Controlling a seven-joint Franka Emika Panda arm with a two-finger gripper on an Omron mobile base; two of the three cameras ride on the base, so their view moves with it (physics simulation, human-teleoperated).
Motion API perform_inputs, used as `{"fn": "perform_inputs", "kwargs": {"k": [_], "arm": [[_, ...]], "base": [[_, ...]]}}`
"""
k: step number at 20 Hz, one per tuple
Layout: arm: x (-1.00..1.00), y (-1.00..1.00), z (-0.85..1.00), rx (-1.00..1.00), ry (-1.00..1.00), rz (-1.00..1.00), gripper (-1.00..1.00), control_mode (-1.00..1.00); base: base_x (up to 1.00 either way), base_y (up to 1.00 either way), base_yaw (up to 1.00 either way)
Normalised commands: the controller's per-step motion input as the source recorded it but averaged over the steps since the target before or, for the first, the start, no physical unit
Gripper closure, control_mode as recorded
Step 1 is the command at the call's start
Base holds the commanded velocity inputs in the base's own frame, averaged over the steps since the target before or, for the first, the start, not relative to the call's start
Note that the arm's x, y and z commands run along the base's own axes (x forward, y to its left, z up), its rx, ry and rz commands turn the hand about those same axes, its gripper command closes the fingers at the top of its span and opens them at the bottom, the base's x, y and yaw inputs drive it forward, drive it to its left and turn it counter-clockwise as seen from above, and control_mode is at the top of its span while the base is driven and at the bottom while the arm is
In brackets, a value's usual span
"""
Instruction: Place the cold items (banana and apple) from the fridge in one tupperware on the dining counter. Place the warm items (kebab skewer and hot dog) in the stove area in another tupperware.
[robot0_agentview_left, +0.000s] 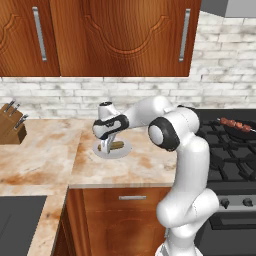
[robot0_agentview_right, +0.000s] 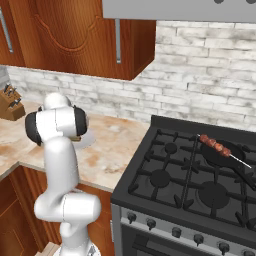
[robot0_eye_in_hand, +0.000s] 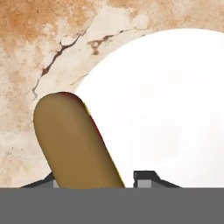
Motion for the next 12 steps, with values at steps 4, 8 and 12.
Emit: {"fn": "perform_inputs", "kwargs": {"k": [4,8,12], "arm": [[-0.76,0.06,0.03,0.0,-0.01,0.0,1.0,-1.0],[-0.85,0.05,0.06,0.01,-0.04,0.0,1.0,-1.0],[-0.77,0.04,0.26,0.02,0.0,0.0,1.0,-1.0]], "base": [[0.0,0.0,0.0],[0.0,0.0,0.0],[0.0,0.0,0.0]]}}
